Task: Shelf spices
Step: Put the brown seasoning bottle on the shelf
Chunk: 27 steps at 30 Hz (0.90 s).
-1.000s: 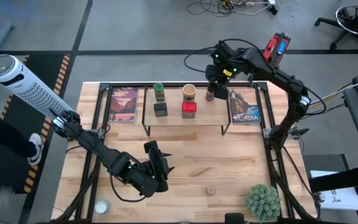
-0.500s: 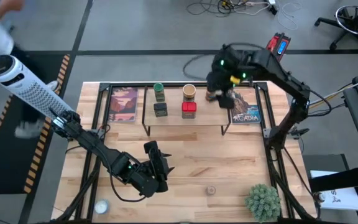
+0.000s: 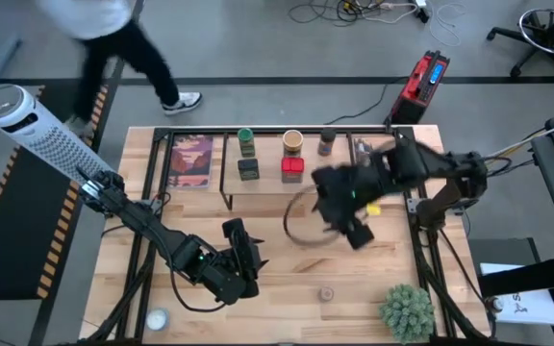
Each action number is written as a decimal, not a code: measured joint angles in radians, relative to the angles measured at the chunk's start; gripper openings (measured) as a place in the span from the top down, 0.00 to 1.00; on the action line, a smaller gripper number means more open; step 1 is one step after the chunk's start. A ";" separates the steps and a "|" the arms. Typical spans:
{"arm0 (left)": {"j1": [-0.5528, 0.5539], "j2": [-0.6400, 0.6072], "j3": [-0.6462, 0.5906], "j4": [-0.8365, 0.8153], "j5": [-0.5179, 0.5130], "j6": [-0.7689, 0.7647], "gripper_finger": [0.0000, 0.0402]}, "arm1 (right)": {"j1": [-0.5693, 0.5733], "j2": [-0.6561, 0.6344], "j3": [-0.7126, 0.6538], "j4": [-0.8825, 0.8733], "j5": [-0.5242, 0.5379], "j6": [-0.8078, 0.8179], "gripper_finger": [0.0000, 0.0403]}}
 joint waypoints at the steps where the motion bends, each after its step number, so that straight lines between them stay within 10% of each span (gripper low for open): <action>1: 0.000 0.000 0.000 -0.009 0.012 -0.006 0.46 | 0.033 0.000 -0.012 0.014 0.007 0.021 0.46; 27: 0.000 -0.002 0.000 -0.031 0.093 -0.035 0.48 | 0.376 0.006 -0.662 0.565 0.077 0.374 0.41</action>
